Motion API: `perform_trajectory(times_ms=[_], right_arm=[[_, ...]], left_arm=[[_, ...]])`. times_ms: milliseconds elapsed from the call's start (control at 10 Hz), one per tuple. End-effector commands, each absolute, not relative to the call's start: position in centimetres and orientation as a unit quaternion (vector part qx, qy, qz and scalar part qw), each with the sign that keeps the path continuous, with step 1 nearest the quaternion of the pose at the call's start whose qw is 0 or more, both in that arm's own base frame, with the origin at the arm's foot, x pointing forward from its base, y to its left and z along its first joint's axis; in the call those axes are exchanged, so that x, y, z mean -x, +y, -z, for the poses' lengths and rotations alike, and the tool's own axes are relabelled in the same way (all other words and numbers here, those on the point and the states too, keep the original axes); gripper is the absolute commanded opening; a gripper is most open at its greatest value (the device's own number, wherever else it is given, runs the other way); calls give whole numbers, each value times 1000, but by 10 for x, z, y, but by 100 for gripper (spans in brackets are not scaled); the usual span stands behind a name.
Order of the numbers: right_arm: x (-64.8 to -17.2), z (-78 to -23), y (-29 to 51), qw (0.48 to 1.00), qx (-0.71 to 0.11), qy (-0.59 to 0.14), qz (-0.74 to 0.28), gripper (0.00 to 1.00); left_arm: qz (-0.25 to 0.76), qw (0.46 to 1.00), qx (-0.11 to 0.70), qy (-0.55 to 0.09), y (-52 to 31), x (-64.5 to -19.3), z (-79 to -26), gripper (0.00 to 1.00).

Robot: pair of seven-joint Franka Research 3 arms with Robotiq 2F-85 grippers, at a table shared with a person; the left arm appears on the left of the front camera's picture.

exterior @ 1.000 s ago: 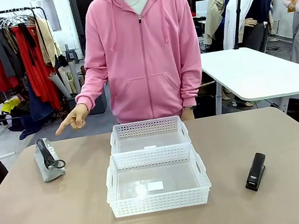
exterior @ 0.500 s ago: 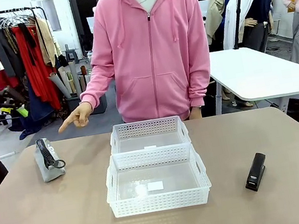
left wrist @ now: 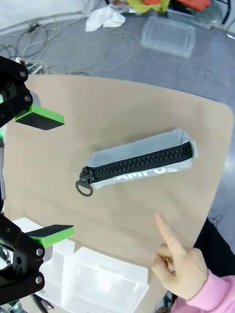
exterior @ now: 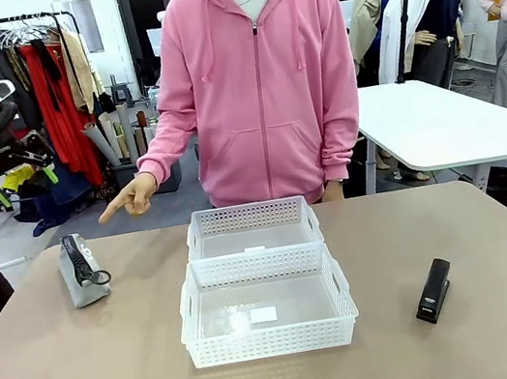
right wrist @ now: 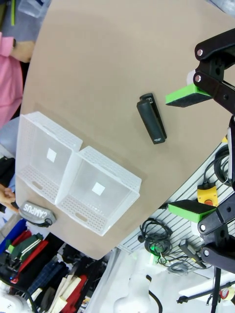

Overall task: Distribute items into two baskets.
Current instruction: Pick up the Pencil pouch that the person points to.

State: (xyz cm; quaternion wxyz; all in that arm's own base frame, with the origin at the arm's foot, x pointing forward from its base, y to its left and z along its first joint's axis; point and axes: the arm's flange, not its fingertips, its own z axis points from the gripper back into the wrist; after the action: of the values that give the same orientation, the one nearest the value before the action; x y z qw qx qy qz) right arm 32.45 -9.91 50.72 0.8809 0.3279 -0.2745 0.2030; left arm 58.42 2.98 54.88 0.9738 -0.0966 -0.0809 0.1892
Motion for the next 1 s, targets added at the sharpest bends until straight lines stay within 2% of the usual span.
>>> perform_trajectory(times_ms=[0,300,400,900], right_arm=[[-325,-508,-99,877,-333,-278,-207,100],[-325,-508,-99,877,-333,-278,-207,100],[-325,-508,-99,877,-333,-278,-207,100],[-325,-508,-99,877,-333,-278,-207,100]], left_arm=[[-225,969,84,-50,28,-610,-550,100],[-186,978,90,-28,25,-605,-542,100],[-216,971,93,-47,28,-612,-536,100],[-216,971,93,-47,28,-612,-536,100]])
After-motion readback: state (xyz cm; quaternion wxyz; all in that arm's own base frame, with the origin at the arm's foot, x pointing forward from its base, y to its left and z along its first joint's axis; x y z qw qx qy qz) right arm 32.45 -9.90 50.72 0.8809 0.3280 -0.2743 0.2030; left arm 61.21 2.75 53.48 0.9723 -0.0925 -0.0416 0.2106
